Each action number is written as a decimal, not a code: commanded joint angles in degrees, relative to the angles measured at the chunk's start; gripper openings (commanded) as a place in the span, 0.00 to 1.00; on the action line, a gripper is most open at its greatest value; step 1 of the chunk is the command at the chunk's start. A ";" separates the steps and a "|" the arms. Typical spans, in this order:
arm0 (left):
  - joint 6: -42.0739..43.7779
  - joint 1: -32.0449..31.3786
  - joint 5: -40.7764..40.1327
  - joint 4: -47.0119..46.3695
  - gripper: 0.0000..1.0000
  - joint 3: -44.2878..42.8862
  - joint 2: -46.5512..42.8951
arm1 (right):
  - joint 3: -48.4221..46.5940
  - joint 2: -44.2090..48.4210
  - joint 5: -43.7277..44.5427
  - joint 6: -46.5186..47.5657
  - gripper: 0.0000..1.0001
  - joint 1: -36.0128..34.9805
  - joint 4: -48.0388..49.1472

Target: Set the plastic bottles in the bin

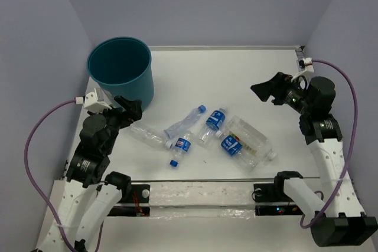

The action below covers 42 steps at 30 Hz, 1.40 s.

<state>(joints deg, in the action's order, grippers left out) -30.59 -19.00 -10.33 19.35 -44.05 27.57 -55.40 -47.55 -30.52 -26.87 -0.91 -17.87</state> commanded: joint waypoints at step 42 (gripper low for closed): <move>-23.46 0.55 -9.01 14.50 0.97 0.62 41.86 | 4.50 -10.11 19.45 8.95 0.91 -24.58 5.56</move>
<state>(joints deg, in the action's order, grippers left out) -51.48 -18.63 -19.40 33.78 -46.63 70.83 -51.53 -59.29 -9.96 -18.55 -25.17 -16.14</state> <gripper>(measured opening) 0.973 0.908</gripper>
